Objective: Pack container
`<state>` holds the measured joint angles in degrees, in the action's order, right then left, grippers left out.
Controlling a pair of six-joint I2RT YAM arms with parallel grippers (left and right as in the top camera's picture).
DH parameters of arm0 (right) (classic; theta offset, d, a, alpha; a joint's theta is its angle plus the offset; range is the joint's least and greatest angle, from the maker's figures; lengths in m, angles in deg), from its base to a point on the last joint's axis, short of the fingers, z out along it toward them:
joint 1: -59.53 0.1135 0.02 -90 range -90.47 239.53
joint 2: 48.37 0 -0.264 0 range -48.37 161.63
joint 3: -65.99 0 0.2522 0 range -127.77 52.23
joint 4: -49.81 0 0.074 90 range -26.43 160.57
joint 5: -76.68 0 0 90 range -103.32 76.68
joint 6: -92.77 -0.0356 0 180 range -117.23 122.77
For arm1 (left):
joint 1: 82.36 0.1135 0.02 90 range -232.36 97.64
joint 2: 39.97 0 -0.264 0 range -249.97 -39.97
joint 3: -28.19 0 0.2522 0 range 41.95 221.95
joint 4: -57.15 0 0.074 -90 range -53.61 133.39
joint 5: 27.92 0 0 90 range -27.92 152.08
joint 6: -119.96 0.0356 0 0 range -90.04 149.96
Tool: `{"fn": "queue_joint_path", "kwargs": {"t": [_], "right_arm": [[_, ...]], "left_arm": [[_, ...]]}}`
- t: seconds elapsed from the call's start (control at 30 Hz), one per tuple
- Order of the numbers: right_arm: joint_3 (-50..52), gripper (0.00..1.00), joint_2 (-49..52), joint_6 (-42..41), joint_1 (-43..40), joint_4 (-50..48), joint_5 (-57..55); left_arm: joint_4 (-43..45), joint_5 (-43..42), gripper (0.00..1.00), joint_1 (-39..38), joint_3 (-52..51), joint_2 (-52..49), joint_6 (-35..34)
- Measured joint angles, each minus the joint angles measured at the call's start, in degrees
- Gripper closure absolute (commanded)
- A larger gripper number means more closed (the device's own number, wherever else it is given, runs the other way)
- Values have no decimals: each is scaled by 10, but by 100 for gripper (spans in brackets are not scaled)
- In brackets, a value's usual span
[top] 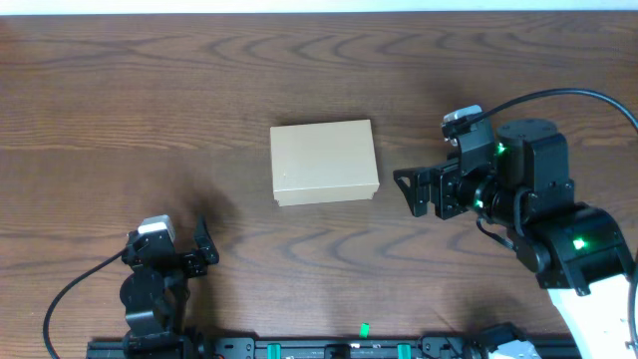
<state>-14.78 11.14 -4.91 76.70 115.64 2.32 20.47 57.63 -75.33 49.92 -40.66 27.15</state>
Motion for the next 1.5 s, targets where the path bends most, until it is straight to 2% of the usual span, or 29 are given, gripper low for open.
{"fn": "queue_joint_path", "kwargs": {"t": [0.87, 1.03, 1.13, 1.5], "right_arm": [[0, 1, -18, 0, 0, 13, -9], [5, 1, -105, 1, 30, 56, -39], [36, 1, -194, 5, 69, 53, -70], [319, 1, -452, 17, 117, -42, -129]], "left_arm": [[0, 0, 5, 0, 0, 0, 0], [0, 0, 5, 0, 0, 0, 0], [1, 0, 5, 0, 0, 0, 0], [3, 2, 5, 0, -1, 1, 0]]}}
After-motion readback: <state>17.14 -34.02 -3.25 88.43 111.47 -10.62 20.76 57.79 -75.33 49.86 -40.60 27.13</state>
